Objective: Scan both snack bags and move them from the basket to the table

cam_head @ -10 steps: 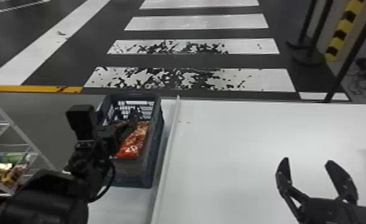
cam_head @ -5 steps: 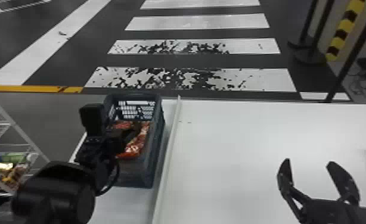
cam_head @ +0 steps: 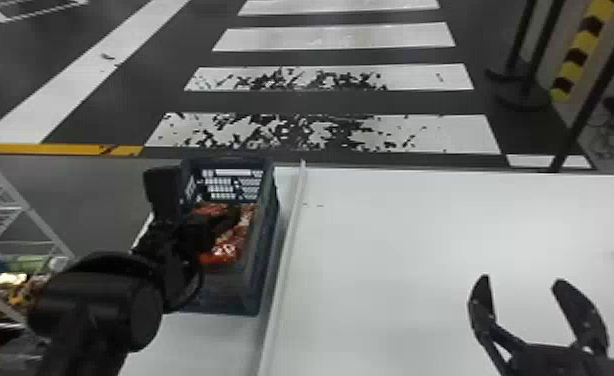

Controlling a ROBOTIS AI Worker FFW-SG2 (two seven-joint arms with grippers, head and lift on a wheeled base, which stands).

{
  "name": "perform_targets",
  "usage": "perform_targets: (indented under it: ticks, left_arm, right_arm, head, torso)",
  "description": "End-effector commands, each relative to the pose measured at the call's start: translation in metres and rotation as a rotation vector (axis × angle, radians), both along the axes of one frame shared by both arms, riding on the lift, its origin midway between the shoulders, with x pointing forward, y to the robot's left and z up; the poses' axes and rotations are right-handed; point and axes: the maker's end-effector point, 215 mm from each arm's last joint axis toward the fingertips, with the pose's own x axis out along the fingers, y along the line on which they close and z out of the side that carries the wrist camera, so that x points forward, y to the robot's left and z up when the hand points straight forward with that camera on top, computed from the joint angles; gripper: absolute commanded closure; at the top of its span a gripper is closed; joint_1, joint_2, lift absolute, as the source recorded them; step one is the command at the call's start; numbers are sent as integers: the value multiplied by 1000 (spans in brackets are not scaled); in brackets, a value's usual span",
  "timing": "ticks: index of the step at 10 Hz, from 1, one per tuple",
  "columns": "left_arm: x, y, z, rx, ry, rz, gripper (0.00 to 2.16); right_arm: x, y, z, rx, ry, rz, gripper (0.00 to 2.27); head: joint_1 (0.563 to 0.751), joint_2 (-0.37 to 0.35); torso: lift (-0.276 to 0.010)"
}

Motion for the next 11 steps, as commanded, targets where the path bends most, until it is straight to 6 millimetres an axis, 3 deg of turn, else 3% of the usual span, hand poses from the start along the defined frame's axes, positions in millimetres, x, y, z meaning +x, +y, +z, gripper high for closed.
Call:
perform_targets:
  ticks: [1,5,6,7,8,10,11]
  left_arm:
    - [2,0,-10,-13,53,3,208]
    - [-2,-5,-28,-20,154,-13,215]
    - [-6,-4,-36,-18,202,-20,356]
    - [-6,-4,-40,-20,229,-26,572]
    - [-5,-5,-39,-18,229,-25,1028]
    - [-5,-3,-43,-18,239,-20,1663]
    - [-4,-4,-43,-19,236,-21,1801]
  right_arm:
    - [-2,1,-1,-3,3,2,161]
    - [-5,6,-3,1,6,10,161]
    - [-5,7,-2,1,3,10,161]
    - [-5,7,-2,1,4,12,161]
    - [-6,7,-3,2,4,12,161]
    - [-6,7,-3,-1,4,13,161]
    - [-6,6,-3,-3,4,13,161]
  head:
    - [695,128]
    - [695,129]
    - [695,130]
    - [695,132]
    - [695,134]
    - [695,134]
    - [695,135]
  torso:
    - [-98]
    - [-98]
    - [-98]
    - [-98]
    - [-98]
    - [-98]
    - [-98]
